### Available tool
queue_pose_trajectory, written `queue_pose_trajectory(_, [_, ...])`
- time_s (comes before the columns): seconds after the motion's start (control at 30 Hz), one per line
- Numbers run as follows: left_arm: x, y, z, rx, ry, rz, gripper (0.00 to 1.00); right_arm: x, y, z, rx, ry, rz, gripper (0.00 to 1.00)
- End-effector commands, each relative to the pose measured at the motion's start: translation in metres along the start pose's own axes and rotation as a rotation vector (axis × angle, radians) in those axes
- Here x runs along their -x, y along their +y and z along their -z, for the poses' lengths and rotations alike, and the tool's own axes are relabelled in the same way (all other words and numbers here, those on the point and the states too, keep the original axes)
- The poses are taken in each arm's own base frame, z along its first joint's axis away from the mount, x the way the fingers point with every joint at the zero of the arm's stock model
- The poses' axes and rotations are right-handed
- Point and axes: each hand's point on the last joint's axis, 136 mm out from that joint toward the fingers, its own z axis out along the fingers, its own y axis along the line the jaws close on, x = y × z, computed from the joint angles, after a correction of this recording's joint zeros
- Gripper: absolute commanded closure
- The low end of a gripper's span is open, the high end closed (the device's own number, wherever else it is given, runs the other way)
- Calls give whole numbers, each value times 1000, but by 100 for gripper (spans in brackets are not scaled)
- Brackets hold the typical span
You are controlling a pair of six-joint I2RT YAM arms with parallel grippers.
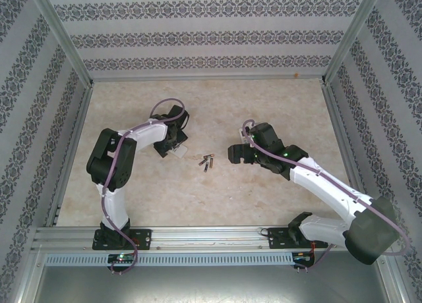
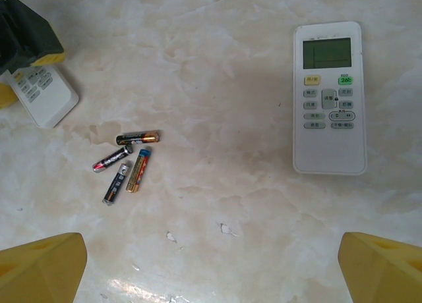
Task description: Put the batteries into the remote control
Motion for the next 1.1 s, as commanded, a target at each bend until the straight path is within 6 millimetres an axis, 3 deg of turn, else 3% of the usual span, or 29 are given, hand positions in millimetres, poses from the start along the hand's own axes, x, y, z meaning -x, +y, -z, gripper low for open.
queue_pose_trajectory(0.0, [-6, 2, -7, 16, 44, -22, 28, 13, 3, 13, 8, -31, -9, 2])
queue_pose_trajectory(0.17, [-3, -8, -11, -89, 144, -77, 38, 32, 15, 32, 77, -122, -53, 2])
queue_pose_trajectory(0.3, [13, -23, 23, -207, 109, -186, 45, 53, 28, 48, 140, -190, -105, 2])
queue_pose_trajectory(0.4, [24, -52, 80, -417, 44, -294, 47, 71, 43, 58, 216, -232, -143, 2])
queue_pose_trajectory(0.57, [17, -119, 223, -1059, -26, -427, 48, 111, 89, 77, 524, -239, -216, 2])
queue_pose_trajectory(0.67, [14, -139, 296, -1344, -18, -456, 49, 135, 121, 94, 725, -255, -230, 2])
queue_pose_trajectory(0.77, [11, -147, 351, -1556, -7, -471, 50, 155, 145, 106, 887, -257, -253, 2])
queue_pose_trajectory(0.87, [7, -146, 390, -1692, -3, -490, 52, 172, 159, 118, 1014, -265, -280, 2])
queue_pose_trajectory(1.07, [-5, -141, 417, -1755, 11, -504, 53, 192, 175, 129, 1144, -288, -316, 4])
